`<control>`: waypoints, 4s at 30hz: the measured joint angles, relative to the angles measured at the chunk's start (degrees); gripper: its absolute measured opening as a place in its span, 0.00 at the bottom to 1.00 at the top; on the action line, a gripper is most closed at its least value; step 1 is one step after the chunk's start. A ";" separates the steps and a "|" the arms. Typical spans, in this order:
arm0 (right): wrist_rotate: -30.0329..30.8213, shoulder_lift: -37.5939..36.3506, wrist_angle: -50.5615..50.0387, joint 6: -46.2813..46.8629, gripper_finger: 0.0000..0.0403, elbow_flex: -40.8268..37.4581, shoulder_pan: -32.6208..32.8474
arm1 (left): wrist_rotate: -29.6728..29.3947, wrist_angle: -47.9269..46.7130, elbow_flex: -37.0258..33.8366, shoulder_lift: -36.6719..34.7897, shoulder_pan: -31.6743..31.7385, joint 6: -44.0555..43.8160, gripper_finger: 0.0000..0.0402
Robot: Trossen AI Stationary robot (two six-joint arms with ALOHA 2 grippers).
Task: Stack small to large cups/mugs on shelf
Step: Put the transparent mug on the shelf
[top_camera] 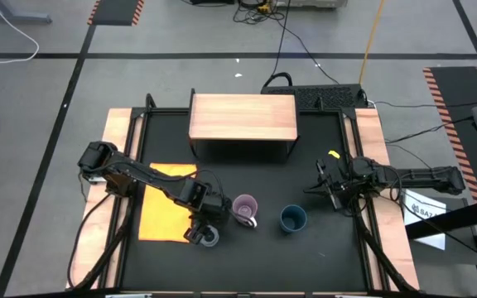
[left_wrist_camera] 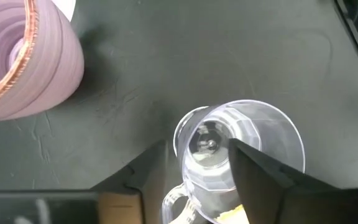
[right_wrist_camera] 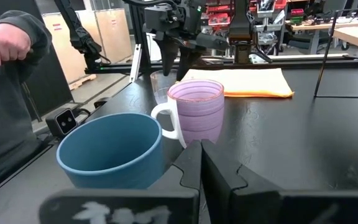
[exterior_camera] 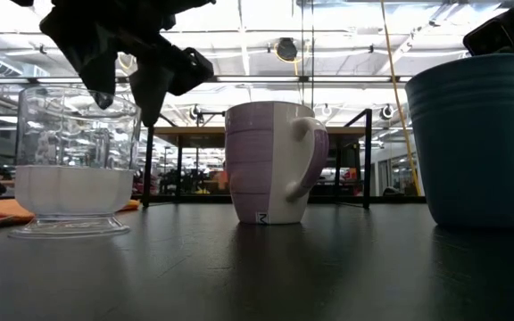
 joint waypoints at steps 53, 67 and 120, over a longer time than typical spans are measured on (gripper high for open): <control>0.00 -0.02 0.12 1.46 0.00 -0.02 -0.01 | -1.77 0.83 0.00 3.21 -0.31 0.56 0.02; 0.00 -0.02 0.13 1.42 0.00 -0.01 -0.01 | -2.78 0.45 0.00 3.21 -1.22 1.67 0.01; 0.00 0.81 0.98 1.46 0.00 -0.01 -0.01 | -11.10 -20.84 19.08 -4.61 0.04 1.51 0.00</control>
